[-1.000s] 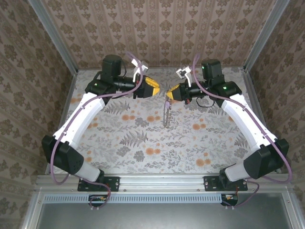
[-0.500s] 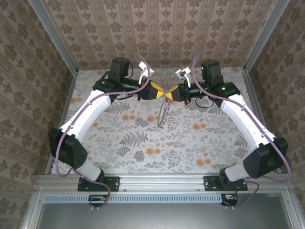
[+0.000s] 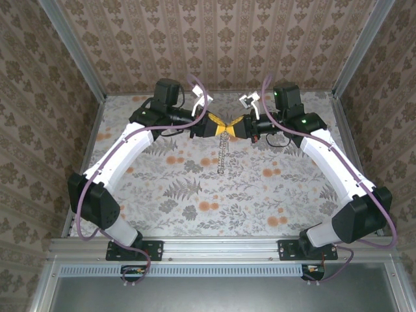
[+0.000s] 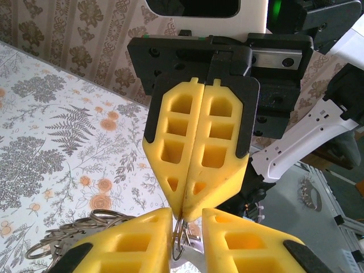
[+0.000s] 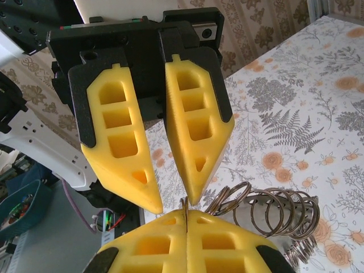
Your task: Put the keys on the keyring
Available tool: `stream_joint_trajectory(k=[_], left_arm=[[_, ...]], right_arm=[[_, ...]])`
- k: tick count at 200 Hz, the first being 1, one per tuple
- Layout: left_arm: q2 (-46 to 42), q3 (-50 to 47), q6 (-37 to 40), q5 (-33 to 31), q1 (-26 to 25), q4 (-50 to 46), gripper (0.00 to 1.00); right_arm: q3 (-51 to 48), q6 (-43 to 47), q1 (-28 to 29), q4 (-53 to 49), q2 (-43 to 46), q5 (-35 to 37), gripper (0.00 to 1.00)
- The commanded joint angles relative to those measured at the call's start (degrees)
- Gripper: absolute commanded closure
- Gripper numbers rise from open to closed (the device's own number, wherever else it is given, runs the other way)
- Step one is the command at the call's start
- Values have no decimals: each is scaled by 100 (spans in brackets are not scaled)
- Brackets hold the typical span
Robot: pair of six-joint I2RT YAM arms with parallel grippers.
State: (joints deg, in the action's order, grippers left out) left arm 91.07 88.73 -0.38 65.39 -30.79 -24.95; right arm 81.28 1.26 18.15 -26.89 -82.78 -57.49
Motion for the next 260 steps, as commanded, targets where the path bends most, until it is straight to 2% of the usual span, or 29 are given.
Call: stream_joint_trajectory(k=[1, 57, 116, 152, 168, 198, 232, 247, 260], left_arm=[[33, 54, 155, 213, -42, -85, 80], [33, -55, 179, 264, -50, -87, 77], [89, -116, 196, 141, -50, -53, 70], [101, -135, 111, 152, -64, 60, 80], [104, -147, 59, 141, -90, 144, 89], [133, -154, 51, 106, -169, 182, 100], [116, -231, -133, 25, -226, 491, 100], [17, -397, -412, -126, -218, 931, 100], [-95, -591, -716, -239, -204, 1423, 100]], right_arm=[[-25, -60, -15, 211, 43, -126, 100], [-45, -121, -28, 304, 34, -96, 100], [-81, -126, -27, 330, 43, -87, 100], [-79, -134, -25, 352, 44, -90, 100], [-85, -150, -23, 377, 43, -102, 100], [-94, -200, -22, 435, 43, -110, 100], [-107, -342, -31, 538, 71, -54, 100], [-180, -472, -102, 676, 157, -17, 75], [-326, -622, -198, 865, 271, 6, 60]])
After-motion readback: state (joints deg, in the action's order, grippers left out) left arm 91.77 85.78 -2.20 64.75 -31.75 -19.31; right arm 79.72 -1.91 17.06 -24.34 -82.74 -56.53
